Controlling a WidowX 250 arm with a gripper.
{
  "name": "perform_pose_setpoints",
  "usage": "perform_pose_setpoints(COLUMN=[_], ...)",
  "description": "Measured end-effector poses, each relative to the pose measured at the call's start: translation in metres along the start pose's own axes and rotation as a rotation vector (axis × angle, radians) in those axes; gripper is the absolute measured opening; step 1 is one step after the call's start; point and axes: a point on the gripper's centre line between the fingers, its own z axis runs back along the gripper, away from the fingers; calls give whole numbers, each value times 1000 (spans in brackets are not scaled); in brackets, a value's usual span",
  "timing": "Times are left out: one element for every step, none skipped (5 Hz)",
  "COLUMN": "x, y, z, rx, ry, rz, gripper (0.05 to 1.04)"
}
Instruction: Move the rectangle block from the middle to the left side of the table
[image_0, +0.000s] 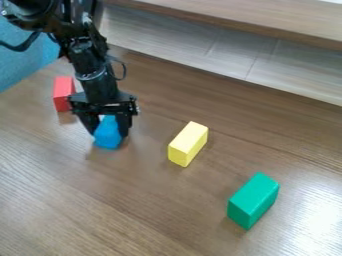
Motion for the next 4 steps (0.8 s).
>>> perform_pose_setpoints(x=[-6, -13, -16, -21], y=[1, -2, -3, -4], z=[-3, 6, 31, 55], rx=[4, -11, -54, -94], ry=[15, 11, -27, -68], rz=[-8, -13, 7, 12], gripper=[1002, 1000, 1000, 1000])
